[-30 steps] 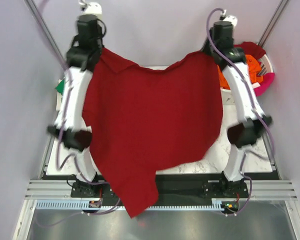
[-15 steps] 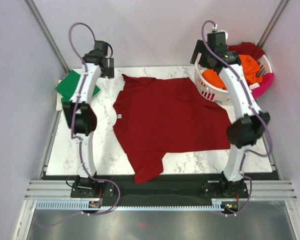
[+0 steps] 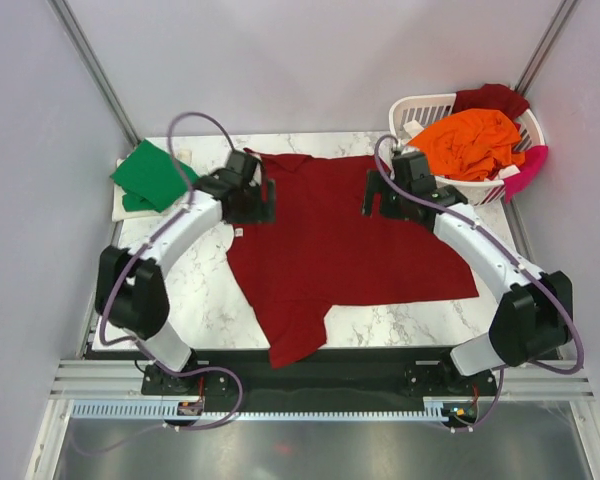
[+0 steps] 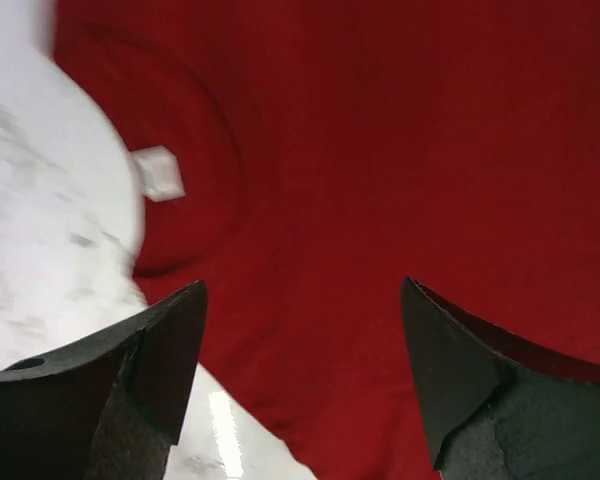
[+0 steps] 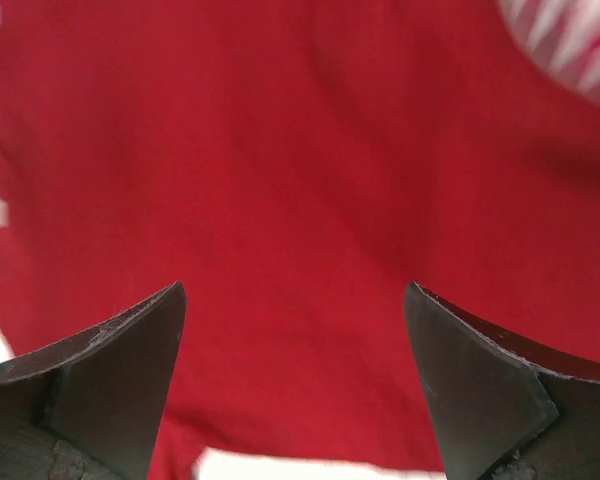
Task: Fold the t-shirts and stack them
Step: Flatten the tshirt out
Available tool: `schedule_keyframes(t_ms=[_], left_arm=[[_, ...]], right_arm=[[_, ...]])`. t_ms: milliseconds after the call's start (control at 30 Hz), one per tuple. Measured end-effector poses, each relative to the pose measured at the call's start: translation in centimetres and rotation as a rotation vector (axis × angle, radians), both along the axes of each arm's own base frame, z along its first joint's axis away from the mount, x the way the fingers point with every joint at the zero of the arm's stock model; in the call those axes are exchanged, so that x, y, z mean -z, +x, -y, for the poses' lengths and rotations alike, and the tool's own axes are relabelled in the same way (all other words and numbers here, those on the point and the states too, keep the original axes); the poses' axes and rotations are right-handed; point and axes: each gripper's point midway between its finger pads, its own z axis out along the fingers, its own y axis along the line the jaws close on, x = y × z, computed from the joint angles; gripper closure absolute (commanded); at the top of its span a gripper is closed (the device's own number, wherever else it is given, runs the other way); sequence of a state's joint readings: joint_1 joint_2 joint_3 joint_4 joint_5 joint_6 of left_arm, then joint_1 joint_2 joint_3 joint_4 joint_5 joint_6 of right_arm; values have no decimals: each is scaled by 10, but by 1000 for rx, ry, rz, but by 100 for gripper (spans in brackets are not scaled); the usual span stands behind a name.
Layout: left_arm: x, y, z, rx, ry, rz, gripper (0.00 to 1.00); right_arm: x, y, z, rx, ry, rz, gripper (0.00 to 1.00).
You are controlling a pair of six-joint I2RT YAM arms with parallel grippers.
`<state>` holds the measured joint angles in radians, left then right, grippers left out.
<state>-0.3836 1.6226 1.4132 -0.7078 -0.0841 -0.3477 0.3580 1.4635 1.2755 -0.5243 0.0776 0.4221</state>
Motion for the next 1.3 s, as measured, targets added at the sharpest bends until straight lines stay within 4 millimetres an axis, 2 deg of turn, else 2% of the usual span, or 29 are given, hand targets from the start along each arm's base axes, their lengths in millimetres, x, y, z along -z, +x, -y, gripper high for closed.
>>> schedule_keyframes(t_ms=[67, 133, 200, 300, 400, 467, 533, 733, 833, 900, 967, 1100, 1233, 1300], left_arm=[[53, -29, 25, 55, -25, -138, 17], [84, -47, 43, 82, -46, -222, 18], [102, -51, 58, 90, -79, -261, 18], [114, -42, 70, 72, -121, -260, 19], [124, -39, 66, 34, -138, -260, 19], [137, -45, 53, -3, -137, -279, 19], [135, -43, 43, -40, -160, -253, 19], [135, -60, 4, -137, -197, -231, 19], [134, -80, -26, -218, -195, -235, 18], [131, -94, -57, -312, -185, -240, 18], [121, -104, -72, -362, -171, -228, 18], [87, -104, -81, -380, -172, -170, 16], [55, -95, -95, -392, -114, -104, 15], [44, -92, -97, -386, -114, -73, 16]], right_arm=[[40, -21, 1, -23, -31, -105, 2], [59, -37, 3, -37, -47, -156, 2], [61, -42, 4, -42, -46, -153, 2], [48, -47, 5, -47, -31, -113, 2], [34, -51, 7, -53, -19, -64, 2], [29, -53, 8, -56, -16, -45, 2], [30, -55, 9, -60, -19, -41, 2], [43, -60, 11, -64, -33, -72, 2], [44, -61, 10, -70, -30, -76, 2], [44, -61, 9, -75, -29, -77, 2], [45, -62, 8, -83, -25, -79, 2], [55, -62, -3, -120, -40, -105, 2], [70, -54, -30, -189, -106, -137, 2], [75, -42, -46, -217, -148, -137, 3]])
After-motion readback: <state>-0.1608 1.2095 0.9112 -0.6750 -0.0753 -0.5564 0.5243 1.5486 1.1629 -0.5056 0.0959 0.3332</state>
